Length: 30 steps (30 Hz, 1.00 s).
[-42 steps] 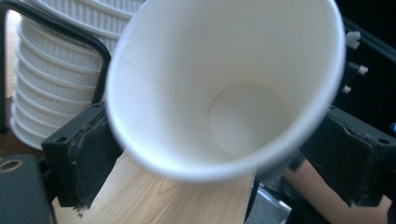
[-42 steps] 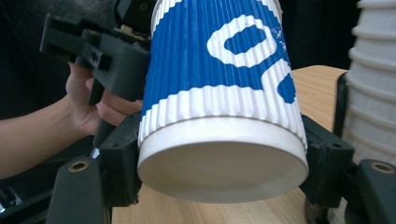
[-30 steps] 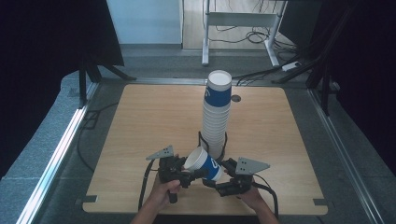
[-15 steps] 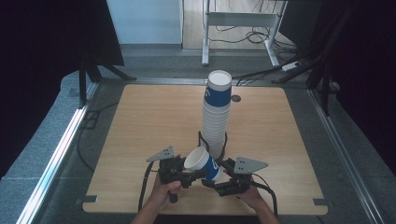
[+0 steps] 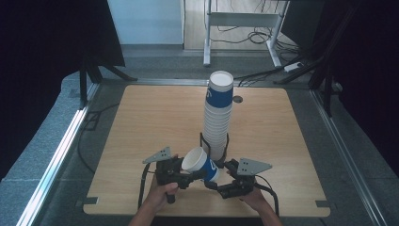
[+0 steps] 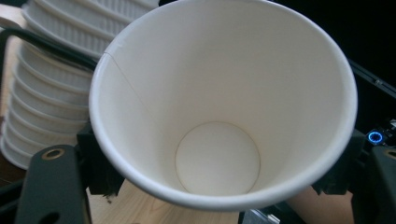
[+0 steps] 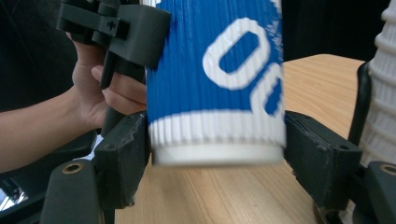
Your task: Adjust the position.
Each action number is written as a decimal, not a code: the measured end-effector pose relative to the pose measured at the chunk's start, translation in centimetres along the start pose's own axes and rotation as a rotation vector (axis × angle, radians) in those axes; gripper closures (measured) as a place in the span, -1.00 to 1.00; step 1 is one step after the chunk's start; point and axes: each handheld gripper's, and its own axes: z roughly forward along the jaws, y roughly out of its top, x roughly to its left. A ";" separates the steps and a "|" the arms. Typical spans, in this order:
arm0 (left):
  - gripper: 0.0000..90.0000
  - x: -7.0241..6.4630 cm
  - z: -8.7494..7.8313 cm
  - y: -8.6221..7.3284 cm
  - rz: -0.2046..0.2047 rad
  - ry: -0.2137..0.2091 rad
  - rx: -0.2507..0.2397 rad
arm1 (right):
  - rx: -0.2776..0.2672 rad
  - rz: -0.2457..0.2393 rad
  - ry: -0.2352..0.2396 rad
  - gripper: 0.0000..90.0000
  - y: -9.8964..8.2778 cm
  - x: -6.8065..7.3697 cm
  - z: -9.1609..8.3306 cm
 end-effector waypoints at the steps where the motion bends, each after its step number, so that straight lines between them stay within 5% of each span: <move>1: -0.53 0.0 -0.2 0.1 0.003 0.003 -0.004 | -0.003 0.000 0.001 -0.45 0.1 0.0 -0.1; 12: -0.53 -0.4 -1.1 0.7 0.053 0.092 0.004 | 0.008 -0.013 -0.029 -0.52 0.6 0.0 -0.8; 18: -0.53 -1.0 -1.2 0.7 0.085 0.128 0.048 | 0.016 -0.014 -0.044 -0.53 0.7 0.1 -0.9; 30: -0.53 -2.3 -0.8 0.8 0.235 0.255 0.157 | 0.127 -0.059 -0.068 -0.55 0.7 0.5 -0.2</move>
